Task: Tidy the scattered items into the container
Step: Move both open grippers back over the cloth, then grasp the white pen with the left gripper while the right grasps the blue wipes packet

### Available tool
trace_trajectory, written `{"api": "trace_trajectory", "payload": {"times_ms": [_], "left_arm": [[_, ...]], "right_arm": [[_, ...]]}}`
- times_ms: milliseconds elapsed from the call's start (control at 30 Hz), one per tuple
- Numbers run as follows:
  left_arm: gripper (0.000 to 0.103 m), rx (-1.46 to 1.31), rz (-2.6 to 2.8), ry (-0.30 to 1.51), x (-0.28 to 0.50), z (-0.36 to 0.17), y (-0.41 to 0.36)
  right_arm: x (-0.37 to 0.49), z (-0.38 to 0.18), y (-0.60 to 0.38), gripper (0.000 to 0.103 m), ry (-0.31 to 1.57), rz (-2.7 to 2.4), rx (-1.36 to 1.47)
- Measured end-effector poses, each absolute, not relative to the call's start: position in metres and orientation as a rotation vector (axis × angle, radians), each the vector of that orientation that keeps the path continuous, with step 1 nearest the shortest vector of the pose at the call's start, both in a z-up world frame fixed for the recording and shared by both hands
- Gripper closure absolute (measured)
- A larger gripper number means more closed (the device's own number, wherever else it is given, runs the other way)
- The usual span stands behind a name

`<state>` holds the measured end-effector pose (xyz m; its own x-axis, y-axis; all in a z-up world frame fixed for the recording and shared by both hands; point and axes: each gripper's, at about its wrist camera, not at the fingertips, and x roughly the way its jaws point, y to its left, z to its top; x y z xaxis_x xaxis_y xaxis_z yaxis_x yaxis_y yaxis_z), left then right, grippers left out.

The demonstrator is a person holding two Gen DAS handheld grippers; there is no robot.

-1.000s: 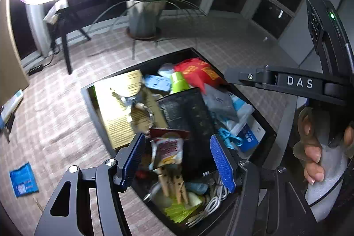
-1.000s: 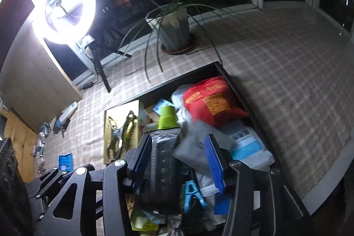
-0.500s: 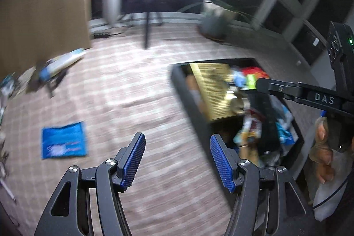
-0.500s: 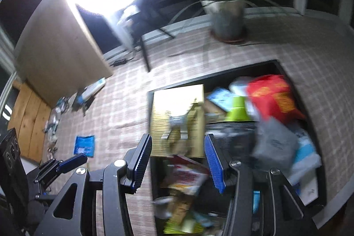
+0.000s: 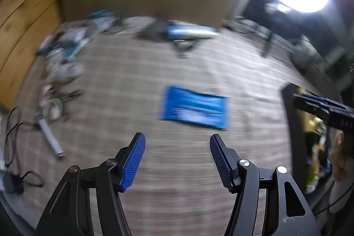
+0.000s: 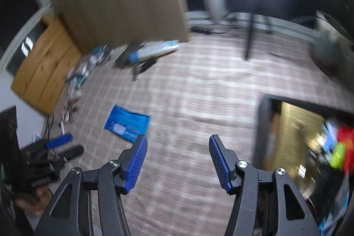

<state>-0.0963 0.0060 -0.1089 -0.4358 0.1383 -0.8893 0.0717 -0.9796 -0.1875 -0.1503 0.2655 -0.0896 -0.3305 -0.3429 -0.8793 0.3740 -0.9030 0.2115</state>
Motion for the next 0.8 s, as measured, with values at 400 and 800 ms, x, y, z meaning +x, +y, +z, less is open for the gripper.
{"api": "trace_trajectory", "payload": {"times_ms": [400,800], "left_arm": [[0.039,-1.878,2.677,-0.607,-0.093,-0.161,-0.142],[0.039,-1.993,2.650,-0.760,-0.103,-0.197,-0.191]], "right_arm": [[-0.192,-0.148,0.129,0.048,0.410,-1.971,1.525],[-0.236,-0.196,0.101,0.047,0.398,-1.874,1.664]]}}
